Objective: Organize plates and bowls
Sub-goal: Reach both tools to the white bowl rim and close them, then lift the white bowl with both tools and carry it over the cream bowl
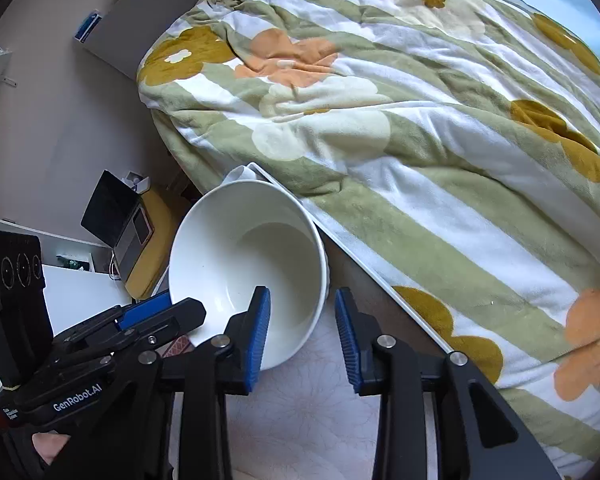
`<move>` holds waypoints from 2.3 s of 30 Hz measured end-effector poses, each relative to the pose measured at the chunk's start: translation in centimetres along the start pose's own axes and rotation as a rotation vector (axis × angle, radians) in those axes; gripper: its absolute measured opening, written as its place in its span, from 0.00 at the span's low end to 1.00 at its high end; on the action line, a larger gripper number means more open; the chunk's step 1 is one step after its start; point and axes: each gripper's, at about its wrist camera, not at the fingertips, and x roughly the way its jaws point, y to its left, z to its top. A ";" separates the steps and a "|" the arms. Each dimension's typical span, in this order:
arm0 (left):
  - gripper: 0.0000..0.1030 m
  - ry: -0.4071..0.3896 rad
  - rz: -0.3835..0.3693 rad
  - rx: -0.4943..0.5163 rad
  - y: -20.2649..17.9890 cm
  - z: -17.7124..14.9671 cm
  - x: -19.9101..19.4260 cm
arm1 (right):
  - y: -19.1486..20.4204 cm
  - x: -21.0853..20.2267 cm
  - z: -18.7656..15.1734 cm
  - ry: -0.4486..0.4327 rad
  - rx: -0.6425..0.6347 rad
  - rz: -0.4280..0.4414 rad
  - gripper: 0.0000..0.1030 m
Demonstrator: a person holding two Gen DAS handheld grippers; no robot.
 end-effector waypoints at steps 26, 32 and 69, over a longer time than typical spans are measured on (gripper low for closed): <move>0.16 -0.083 0.064 0.172 -4.2 -2.3 -5.3 | -0.1 -2.9 -2.7 -0.113 0.043 0.023 0.11; 0.16 -0.114 0.025 0.250 -8.5 -6.3 -10.0 | 0.2 -9.0 -7.7 -0.219 0.076 0.025 0.11; 0.16 0.357 -0.071 0.889 -27.7 -40.5 -4.8 | -10.0 -20.6 -48.1 -0.377 0.730 -0.239 0.11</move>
